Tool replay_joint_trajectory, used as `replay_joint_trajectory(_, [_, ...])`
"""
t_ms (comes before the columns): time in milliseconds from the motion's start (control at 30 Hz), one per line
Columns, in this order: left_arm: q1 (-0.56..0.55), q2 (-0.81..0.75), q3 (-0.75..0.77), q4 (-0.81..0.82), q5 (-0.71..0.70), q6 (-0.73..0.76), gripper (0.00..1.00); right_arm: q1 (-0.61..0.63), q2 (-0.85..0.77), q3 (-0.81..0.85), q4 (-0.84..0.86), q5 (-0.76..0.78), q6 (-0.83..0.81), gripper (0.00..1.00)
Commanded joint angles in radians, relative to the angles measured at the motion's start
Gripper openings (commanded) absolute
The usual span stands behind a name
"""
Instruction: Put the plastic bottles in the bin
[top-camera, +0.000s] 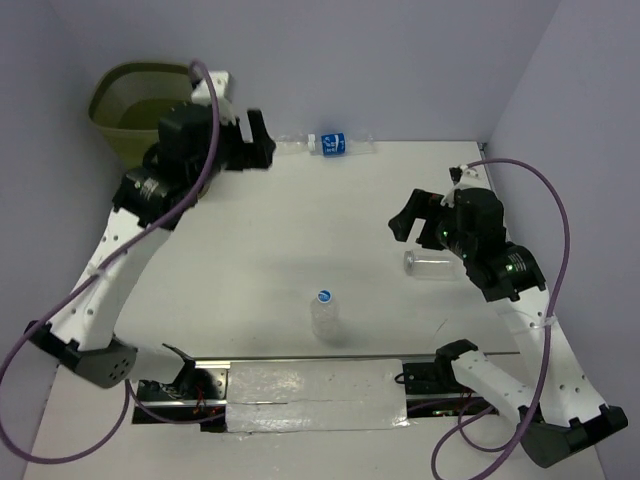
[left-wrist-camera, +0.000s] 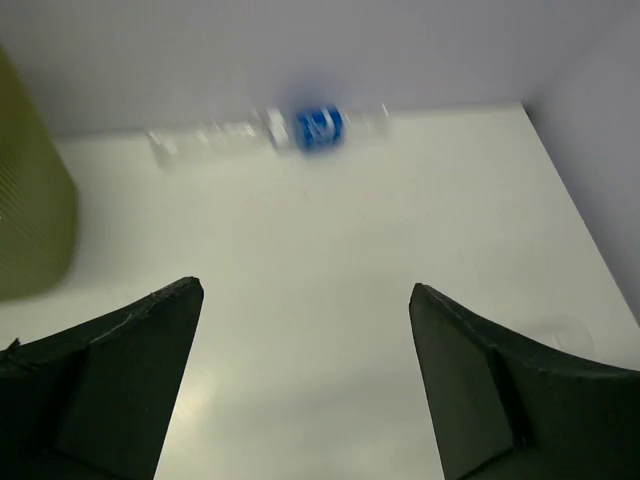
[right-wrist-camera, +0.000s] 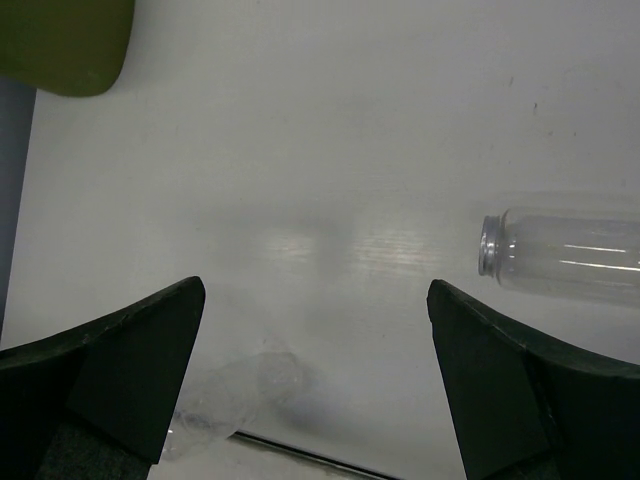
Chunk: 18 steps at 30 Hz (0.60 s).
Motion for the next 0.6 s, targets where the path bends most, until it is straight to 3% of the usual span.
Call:
replay_joint_trajectory(0, [-0.111, -0.123, -0.197, -0.099, 0.005, -0.131, 0.98, 0.051, -0.033, 0.0, -0.024, 0.003, -0.037, 1.0])
replay_joint_trajectory(100, [-0.247, -0.206, -0.357, -0.143, 0.007, -0.217, 0.97, 0.083, -0.036, 0.0, -0.062, 0.018, -0.046, 1.0])
replay_joint_trajectory(300, [-0.537, -0.228, -0.339, -0.278, -0.042, -0.302, 0.98, 0.088, -0.04, -0.023, -0.091, 0.095, -0.017, 1.0])
replay_joint_trajectory(567, [-0.77, -0.188, -0.341, -0.343, 0.002, -0.357, 0.99, 0.09, -0.004, 0.006, -0.102, 0.168, -0.019, 1.0])
